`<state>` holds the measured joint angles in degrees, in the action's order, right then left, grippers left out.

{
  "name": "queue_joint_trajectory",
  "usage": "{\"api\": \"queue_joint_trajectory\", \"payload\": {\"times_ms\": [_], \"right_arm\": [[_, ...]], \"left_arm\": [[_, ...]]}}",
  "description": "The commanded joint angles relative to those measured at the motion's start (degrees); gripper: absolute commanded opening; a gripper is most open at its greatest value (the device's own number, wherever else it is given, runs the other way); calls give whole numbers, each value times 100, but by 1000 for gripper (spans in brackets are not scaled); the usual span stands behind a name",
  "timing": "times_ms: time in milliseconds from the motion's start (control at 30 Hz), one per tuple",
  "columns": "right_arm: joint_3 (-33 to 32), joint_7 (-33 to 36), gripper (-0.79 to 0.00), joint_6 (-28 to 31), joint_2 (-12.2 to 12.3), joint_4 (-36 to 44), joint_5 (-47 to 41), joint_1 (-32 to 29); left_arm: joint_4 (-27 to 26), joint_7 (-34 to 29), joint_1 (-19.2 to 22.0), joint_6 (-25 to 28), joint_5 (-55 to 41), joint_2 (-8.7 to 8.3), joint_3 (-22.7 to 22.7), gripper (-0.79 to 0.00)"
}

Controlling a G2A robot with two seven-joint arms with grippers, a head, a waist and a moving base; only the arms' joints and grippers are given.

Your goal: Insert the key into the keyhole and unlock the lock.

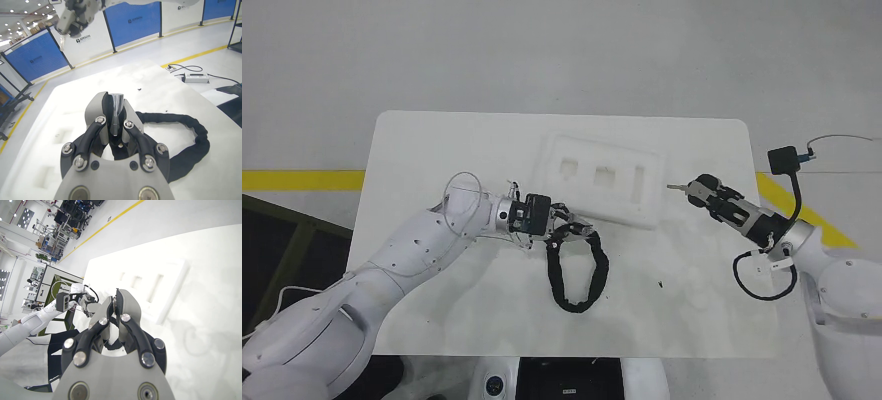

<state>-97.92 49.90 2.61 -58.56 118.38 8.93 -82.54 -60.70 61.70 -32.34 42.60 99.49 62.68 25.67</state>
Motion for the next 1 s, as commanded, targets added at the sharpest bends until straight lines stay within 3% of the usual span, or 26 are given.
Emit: {"api": "queue_joint_trajectory", "payload": {"times_ms": [0,300,967], "right_arm": [[81,123,-785,-138,10,142,64,4],[684,450,-785,-755,28,915,243,89],[1944,-479,-785,-2150,-64,1168,929,422]], "left_arm": [[41,47,7,-48,-126,7,39,-785],[234,-185,38,-282,-634,171,226,-785],[258,-1017,-75,-463,-1009,586,258,-785]]}}
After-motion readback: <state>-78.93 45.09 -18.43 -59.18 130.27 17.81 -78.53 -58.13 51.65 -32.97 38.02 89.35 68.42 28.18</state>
